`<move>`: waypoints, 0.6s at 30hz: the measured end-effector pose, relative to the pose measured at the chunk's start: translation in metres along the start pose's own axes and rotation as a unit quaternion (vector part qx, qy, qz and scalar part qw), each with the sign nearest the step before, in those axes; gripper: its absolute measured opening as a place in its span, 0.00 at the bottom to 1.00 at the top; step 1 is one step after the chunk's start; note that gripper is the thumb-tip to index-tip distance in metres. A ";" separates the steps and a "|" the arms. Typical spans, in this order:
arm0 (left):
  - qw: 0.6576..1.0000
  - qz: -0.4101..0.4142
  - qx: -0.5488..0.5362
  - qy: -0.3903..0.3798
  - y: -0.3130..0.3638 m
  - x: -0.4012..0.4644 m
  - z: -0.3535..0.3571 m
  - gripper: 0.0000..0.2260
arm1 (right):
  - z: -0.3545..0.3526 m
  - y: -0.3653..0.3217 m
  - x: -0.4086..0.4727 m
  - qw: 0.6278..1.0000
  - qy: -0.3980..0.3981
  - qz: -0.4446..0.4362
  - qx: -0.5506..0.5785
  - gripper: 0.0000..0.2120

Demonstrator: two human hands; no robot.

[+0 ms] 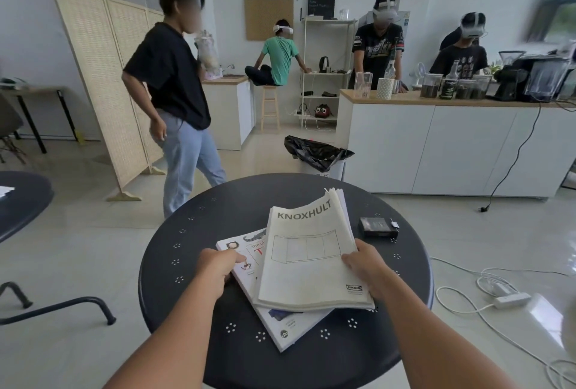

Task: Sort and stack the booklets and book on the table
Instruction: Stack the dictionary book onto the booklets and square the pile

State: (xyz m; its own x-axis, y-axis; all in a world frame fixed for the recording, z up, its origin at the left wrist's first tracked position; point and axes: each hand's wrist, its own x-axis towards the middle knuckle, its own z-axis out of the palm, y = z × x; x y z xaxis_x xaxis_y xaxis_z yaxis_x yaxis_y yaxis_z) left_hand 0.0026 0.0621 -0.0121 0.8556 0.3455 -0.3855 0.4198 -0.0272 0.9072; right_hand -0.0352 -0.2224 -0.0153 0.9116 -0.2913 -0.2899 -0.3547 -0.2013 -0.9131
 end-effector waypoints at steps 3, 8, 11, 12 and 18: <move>0.994 0.008 -0.094 -0.064 -0.006 -0.002 -0.001 0.16 | 0.001 0.001 0.002 1.000 0.001 0.000 0.011 0.14; 0.969 0.012 -0.180 -0.167 -0.026 -0.015 0.014 0.22 | 0.008 0.001 0.002 0.999 -0.005 0.007 0.051 0.14; 0.968 0.016 -0.204 -0.143 -0.033 -0.012 0.017 0.15 | 0.008 -0.001 0.002 0.998 -0.014 0.011 0.057 0.14; 0.968 0.026 -0.207 -0.140 -0.034 -0.011 0.016 0.11 | 0.007 -0.001 0.002 0.998 -0.016 0.013 0.059 0.14; 0.972 0.136 -0.179 -0.065 -0.021 -0.007 0.011 0.08 | 0.015 -0.001 0.005 0.996 -0.015 0.009 0.088 0.13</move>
State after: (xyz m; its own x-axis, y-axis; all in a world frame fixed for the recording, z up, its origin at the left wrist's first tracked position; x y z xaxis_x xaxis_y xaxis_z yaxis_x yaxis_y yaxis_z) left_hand -0.0087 0.0499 -0.0301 0.9612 0.2482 -0.1207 0.0611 0.2350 0.9701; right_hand -0.0274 -0.2097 -0.0196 0.9122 -0.2649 -0.3127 -0.3315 -0.0282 -0.9430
